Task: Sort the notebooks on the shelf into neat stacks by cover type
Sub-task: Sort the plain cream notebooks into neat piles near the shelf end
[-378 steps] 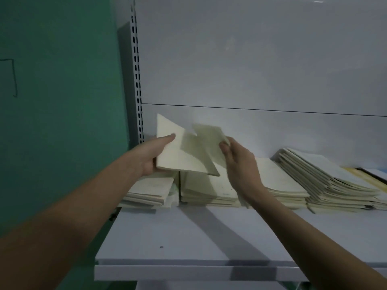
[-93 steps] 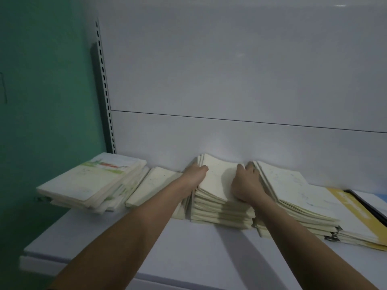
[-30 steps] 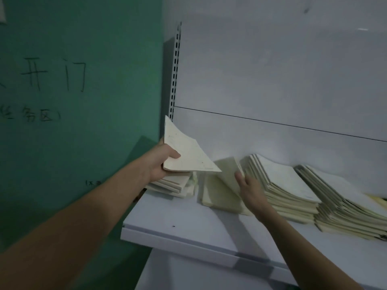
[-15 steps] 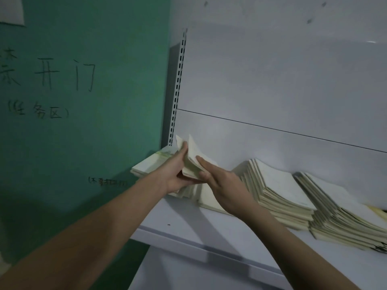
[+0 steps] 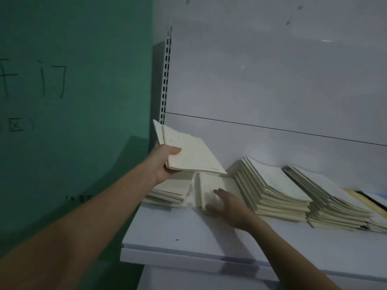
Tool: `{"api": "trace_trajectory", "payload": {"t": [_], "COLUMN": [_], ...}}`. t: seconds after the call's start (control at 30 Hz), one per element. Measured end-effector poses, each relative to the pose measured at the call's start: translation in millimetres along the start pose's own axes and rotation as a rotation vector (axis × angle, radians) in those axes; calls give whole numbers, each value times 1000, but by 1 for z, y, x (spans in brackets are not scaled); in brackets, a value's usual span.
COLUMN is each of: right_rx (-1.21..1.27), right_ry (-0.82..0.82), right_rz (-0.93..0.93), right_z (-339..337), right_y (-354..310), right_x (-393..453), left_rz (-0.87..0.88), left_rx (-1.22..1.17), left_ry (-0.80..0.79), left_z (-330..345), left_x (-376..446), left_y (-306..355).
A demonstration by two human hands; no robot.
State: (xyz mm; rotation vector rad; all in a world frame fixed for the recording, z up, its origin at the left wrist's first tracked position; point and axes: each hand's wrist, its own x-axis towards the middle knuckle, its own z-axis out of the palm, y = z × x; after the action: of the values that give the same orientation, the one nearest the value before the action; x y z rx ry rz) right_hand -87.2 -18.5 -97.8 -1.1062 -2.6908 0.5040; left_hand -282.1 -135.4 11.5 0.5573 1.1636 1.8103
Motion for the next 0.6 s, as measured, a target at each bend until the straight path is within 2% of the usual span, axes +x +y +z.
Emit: {"api": "trace_trajectory", "payload": {"t": [0.03, 0.1, 0.17, 0.23, 0.27, 0.37, 0.43, 0.57, 0.6], "right_rx": [-108, -221, -277, -328, -277, 300, 553, 868, 947], "right_ry": [-57, -48, 14, -14, -42, -50, 4, 471, 537], "right_rz": [-14, -13, -11, -13, -3, 88, 110, 214, 233], "right_z": [8, 15, 15, 12, 11, 2, -7, -31, -41], "right_y": [1, -1, -4, -5, -3, 2, -3, -16, -22], "right_x": [0, -1, -2, 0, 1, 0, -5, -4, -3], "left_rz": [-2, -13, -37, -58, -66, -90, -103, -92, -87], "left_rx": [3, 25, 41, 49, 53, 69, 80, 122, 126], "left_ry": [-2, -19, -54, -82, -89, -107, -127, -146, -143], "left_z": [-4, -11, -19, -25, -28, -33, -34, -26, -23], "left_x": [4, 9, 13, 16, 18, 21, 22, 22, 23], "left_y": [1, 4, 6, 6, 6, 6, 6, 5, 3]}}
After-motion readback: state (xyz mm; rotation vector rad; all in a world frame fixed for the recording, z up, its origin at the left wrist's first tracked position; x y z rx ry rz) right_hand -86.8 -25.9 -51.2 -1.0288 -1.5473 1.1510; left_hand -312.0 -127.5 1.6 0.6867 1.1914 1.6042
